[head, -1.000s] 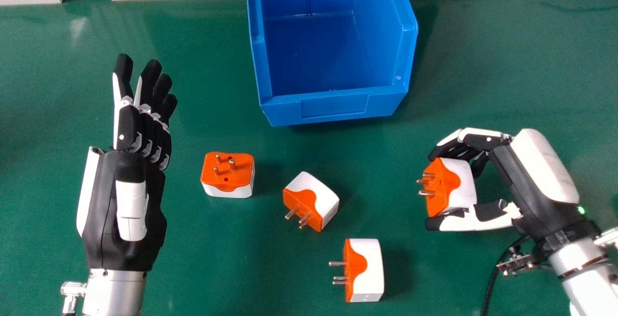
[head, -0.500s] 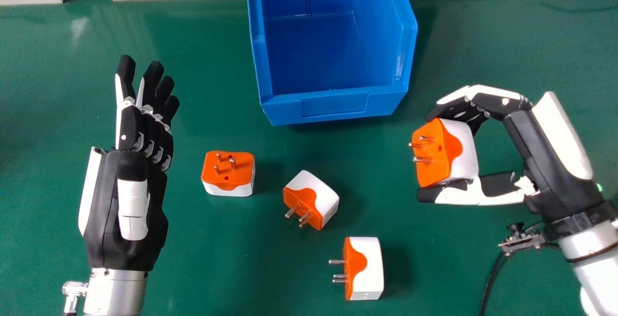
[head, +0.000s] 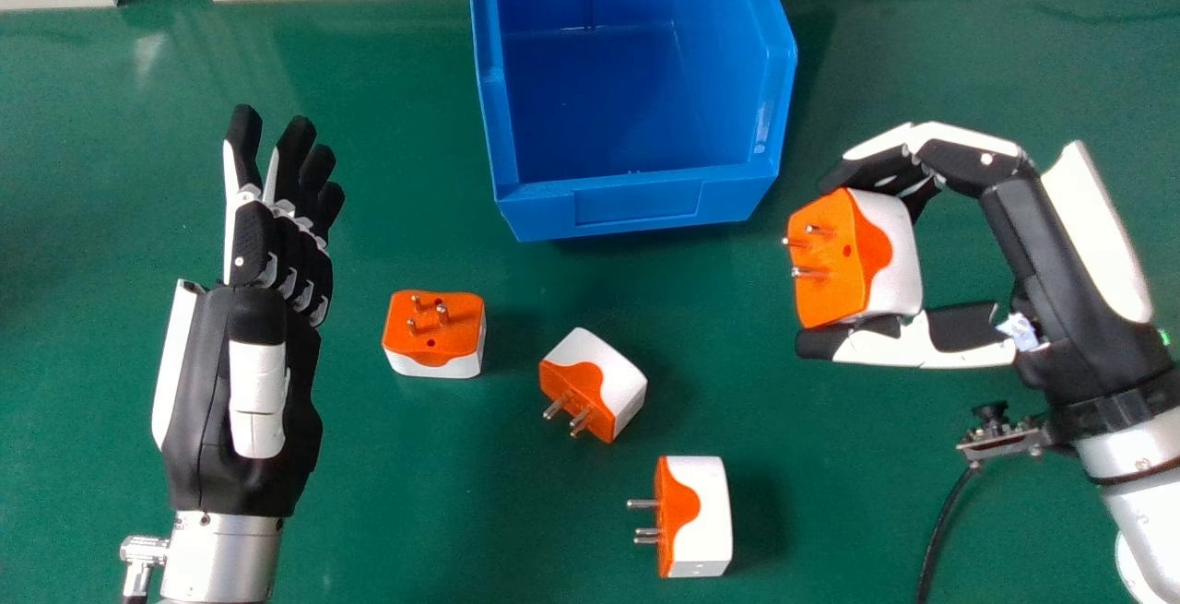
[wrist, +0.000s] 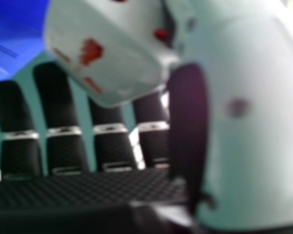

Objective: Pick all objects and put in blue box

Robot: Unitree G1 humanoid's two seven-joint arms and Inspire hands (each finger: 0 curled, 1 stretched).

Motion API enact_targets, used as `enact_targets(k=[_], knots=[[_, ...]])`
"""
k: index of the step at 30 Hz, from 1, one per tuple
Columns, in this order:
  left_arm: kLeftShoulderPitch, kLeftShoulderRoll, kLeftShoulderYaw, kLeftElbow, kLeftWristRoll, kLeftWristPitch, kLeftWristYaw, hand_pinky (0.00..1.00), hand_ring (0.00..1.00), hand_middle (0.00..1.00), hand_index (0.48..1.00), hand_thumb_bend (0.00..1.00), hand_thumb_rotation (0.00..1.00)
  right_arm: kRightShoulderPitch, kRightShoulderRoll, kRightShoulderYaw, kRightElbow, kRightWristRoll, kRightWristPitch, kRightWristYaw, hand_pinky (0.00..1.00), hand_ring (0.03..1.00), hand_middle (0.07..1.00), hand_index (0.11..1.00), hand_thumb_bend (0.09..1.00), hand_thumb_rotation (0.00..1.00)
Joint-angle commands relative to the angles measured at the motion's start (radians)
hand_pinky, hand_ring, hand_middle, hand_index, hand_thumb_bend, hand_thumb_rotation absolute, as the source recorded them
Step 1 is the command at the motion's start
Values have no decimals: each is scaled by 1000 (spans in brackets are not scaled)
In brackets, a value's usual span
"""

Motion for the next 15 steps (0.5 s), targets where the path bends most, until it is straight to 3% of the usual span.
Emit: enact_targets(k=[1,15], knots=[[-6,4,4,-10,2,-19,-1,1000,998,1000,1000,931,930,-31,9,-25,-37,35,-10,3,352,399,492,532,514,0],[-3,3,3,-13,14,-18,8,1000,998,1000,1000,925,928,-96,60,-45,-88,60,-9,24,354,406,491,527,515,0]])
